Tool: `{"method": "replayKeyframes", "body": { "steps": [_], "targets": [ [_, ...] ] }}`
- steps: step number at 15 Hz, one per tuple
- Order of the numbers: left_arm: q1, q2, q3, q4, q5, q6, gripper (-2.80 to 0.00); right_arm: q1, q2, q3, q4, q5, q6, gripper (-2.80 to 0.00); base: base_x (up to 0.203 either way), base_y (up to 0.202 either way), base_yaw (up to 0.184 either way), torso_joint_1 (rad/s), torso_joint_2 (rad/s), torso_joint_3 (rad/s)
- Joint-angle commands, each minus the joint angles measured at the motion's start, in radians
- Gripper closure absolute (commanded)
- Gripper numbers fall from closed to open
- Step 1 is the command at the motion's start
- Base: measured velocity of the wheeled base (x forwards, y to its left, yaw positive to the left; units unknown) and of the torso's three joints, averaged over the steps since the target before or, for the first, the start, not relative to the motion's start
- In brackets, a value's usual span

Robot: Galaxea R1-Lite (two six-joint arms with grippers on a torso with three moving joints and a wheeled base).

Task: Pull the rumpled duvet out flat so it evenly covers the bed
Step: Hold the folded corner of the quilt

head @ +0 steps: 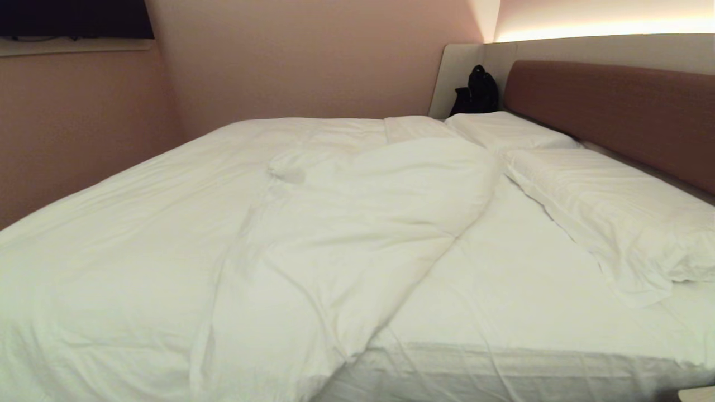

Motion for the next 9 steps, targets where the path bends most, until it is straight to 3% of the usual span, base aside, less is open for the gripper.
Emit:
{"method": "replayKeyframes", "body": {
  "steps": [1, 9],
  "targets": [
    [0.000, 0.000, 0.000, 0.000, 0.000, 0.000, 0.00, 0.000, 0.001, 0.000, 0.000, -0.001, 0.000, 0.00, 0.000, 0.000, 0.000, 0.000, 0.00, 0.000],
    [0.000, 0.000, 0.000, 0.000, 0.000, 0.000, 0.00, 0.000, 0.001, 0.000, 0.000, -0.001, 0.000, 0.00, 0.000, 0.000, 0.000, 0.000, 0.00, 0.000]
  ]
}}
